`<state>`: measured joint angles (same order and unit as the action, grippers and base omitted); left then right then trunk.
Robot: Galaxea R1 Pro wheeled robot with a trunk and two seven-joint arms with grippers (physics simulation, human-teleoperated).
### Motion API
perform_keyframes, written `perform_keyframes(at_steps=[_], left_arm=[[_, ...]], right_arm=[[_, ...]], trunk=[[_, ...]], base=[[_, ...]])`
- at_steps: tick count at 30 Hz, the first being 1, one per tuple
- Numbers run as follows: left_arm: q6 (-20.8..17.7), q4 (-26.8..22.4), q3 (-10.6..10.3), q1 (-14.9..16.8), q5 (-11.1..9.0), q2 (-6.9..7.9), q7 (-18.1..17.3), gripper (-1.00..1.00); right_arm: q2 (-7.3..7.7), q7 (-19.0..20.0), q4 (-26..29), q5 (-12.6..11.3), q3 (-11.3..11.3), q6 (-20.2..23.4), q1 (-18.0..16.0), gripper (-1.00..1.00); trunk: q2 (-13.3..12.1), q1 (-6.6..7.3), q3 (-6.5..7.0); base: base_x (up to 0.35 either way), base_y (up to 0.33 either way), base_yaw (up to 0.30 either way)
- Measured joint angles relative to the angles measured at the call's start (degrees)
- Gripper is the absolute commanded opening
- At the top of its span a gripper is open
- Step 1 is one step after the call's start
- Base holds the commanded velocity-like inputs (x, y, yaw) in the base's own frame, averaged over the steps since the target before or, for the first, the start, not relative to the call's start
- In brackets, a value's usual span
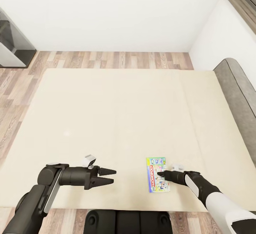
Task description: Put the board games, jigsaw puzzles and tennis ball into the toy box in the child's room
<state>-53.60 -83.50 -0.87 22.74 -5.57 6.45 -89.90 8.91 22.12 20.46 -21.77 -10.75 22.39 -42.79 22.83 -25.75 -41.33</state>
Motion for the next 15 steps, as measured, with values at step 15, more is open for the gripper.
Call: perform_keyframes(at_steps=[15], left_arm=[[0.01, 0.01, -0.02, 0.01, 0.0, 0.0, -0.01, 1.0]], right_arm=[[0.0, 0.01, -0.01, 0.11, -0.1, -1.06, 0.0, 1.0]], trunk=[[0.0, 0.0, 0.0]], base=[[-0.006, 0.035, 0.0]])
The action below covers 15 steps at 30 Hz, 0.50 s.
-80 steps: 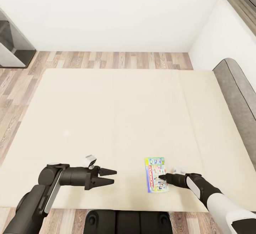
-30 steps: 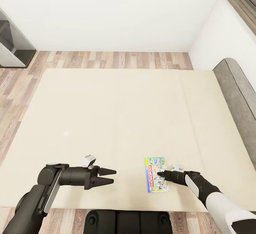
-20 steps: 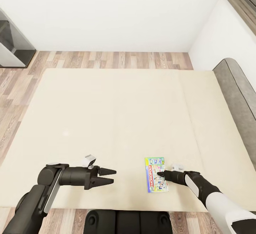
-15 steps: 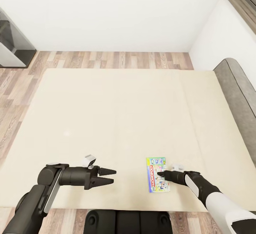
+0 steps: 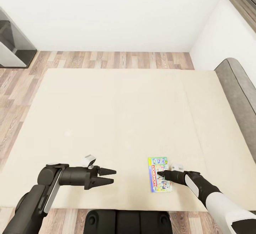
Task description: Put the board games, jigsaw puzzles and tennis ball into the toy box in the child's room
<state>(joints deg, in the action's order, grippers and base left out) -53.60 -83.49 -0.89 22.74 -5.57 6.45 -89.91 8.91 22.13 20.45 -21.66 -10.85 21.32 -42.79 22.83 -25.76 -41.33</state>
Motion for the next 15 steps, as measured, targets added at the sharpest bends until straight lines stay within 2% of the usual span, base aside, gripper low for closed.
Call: perform_keyframes(at_steps=[4, 15], left_arm=[[0.0, 0.0, 0.01, 0.0, 0.0, 0.0, 0.0, 1.0], [0.05, 0.0, 0.02, 0.0, 0.0, 0.0, 0.0, 1.0]], right_arm=[[0.0, -0.02, 0.01, 0.01, -0.04, -0.06, 0.0, 1.0], [0.0, -0.02, -0.03, 0.01, -0.07, -0.08, 0.0, 1.0]], trunk=[[0.0, 0.0, 0.0], [0.0, 0.0, 0.0]], base=[[-0.064, 0.087, 0.0], [-0.006, 0.008, 0.0]])
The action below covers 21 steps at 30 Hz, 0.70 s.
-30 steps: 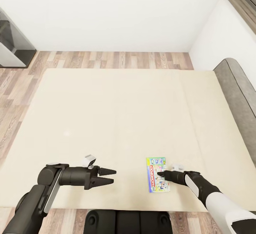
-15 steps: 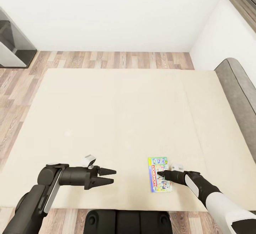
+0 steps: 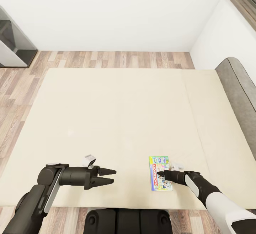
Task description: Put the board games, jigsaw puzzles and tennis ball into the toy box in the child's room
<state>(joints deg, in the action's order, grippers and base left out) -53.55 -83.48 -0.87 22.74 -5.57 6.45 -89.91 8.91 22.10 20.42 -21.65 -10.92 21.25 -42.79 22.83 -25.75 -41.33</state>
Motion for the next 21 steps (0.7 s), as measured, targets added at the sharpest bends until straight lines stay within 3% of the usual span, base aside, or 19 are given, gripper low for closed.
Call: perform_keyframes(at_steps=[10, 21], left_arm=[[-0.07, 0.0, 0.0, 0.0, 0.0, 0.0, 0.0, 1.0], [-0.07, 0.0, 0.0, -0.01, 0.0, 0.0, 0.0, 1.0]], right_arm=[[-0.05, -0.06, 0.0, 0.0, 0.0, 0.0, 0.0, 1.0], [-1.46, 0.02, 0.0, 0.09, -0.22, 0.0, 0.0, 1.0]], trunk=[[0.0, 0.0, 0.0], [0.0, 0.0, 0.0]], base=[[0.0, 0.027, 0.0], [0.0, 0.036, 0.0]])
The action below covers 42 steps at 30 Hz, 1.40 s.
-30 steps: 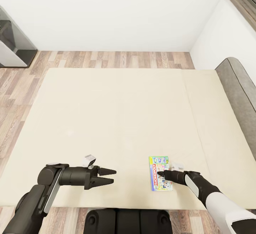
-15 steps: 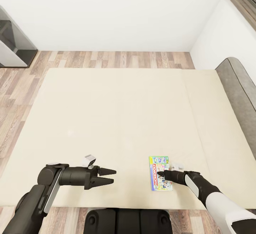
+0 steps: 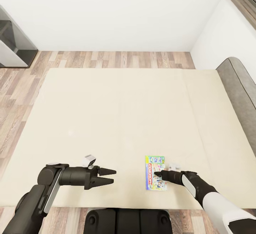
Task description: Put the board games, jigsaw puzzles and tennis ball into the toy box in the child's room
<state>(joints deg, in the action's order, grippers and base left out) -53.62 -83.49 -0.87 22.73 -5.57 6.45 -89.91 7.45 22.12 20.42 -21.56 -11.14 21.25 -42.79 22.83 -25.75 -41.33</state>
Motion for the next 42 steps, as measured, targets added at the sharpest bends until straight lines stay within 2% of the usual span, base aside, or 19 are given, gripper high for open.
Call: perform_keyframes(at_steps=[42], left_arm=[[0.0, 0.0, 0.0, 0.0, 0.0, 0.0, 0.0, 1.0]], right_arm=[[-0.21, 0.01, 0.02, 0.03, -0.05, 0.0, 0.0, 1.0]], trunk=[[0.0, 0.0, 0.0]], base=[[-0.005, 0.059, 0.0]])
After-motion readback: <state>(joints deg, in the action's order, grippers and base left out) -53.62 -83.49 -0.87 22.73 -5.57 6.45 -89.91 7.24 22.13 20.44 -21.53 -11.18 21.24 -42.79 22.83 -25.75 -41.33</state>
